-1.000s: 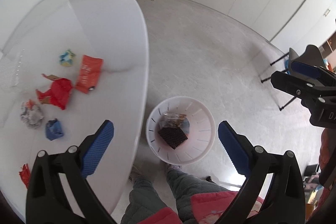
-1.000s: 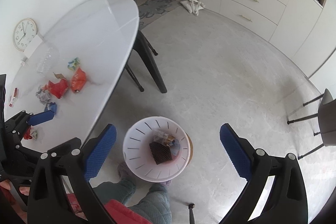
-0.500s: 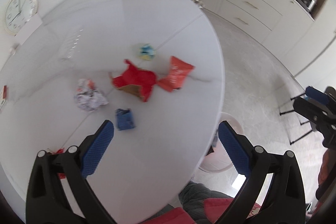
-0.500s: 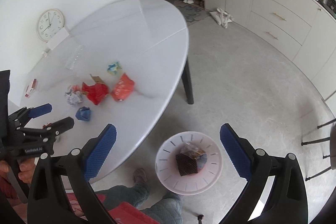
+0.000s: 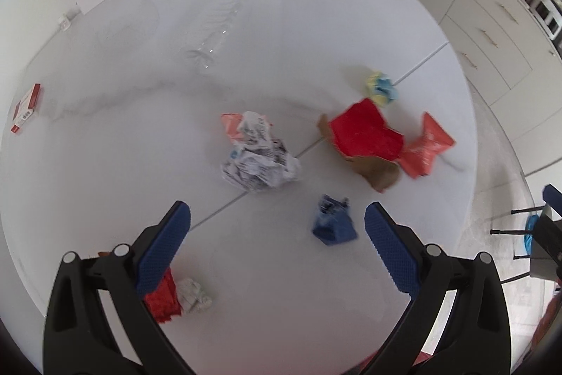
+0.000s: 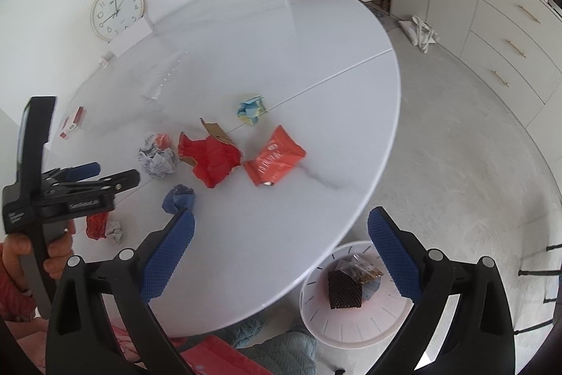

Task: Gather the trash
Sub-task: 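Move both tools back over the table toward the crumpled paper, then grasp the crumpled paper with the left tool while the right tool grasps the red-lined cardboard wrapper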

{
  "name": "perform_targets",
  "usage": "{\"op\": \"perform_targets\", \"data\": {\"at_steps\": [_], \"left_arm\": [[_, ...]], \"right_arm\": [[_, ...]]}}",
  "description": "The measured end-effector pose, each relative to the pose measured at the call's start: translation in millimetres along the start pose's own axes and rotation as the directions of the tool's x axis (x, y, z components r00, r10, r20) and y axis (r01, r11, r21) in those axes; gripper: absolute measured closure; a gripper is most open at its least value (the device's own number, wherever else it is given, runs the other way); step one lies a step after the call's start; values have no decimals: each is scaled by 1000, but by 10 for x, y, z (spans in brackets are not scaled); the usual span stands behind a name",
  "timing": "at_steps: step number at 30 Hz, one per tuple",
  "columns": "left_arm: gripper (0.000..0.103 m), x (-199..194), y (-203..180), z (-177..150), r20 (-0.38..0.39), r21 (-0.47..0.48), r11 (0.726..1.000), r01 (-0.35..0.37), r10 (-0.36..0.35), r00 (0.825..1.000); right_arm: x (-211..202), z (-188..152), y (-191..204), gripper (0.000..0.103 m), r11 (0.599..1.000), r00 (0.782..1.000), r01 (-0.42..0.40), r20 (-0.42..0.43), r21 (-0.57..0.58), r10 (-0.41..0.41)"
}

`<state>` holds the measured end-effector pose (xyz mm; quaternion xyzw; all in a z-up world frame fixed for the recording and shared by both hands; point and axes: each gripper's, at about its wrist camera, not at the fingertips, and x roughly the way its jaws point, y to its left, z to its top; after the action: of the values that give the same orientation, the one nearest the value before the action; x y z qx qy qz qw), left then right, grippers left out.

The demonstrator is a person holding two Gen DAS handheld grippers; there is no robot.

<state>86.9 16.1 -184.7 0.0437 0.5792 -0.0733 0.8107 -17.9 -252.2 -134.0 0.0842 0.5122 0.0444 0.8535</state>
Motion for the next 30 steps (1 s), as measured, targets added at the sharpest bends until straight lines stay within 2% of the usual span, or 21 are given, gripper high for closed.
{"op": "perform_targets", "data": {"at_steps": [6, 8, 11, 12, 15, 19, 22, 25, 30], "left_arm": [[8, 444, 76, 191, -69, -25, 1000, -15, 13, 998], [12, 563, 56, 226, -85, -20, 1000, -22, 20, 996], [25, 725, 49, 265, -113, -25, 999, -28, 25, 993], [33, 770, 67, 271, -124, -41, 999, -26, 21, 992], [43, 838, 139, 273, -143, -93, 995, -24, 10, 990], [49, 753, 122, 281, -139, -52, 998, -32, 24, 990], [50, 586, 108, 288, -114, -36, 999, -19, 14, 993], [50, 350, 178, 250, -82, -58, 998, 9, -13, 997], [50, 78, 392, 212, -52, -112, 993, 38, -44, 998]], "right_arm": [[237, 183, 147, 5, 998, 999, -21, -38, -50, 20], [325, 244, 195, 5, 997, 998, -25, -56, -72, 21], [438, 336, 269, 5, 993, 997, -30, -76, -110, 22], [468, 359, 291, 5, 992, 996, -34, -80, -123, 25], [557, 431, 386, 5, 983, 995, -56, -92, -174, 40], [706, 508, 564, 5, 955, 989, -125, -108, -269, 99], [910, 552, 724, 5, 930, 983, -158, -139, -333, 118], [1154, 579, 881, 5, 906, 981, -156, -170, -393, 96], [1534, 593, 1006, 5, 898, 972, -151, -227, -413, 59]]}}
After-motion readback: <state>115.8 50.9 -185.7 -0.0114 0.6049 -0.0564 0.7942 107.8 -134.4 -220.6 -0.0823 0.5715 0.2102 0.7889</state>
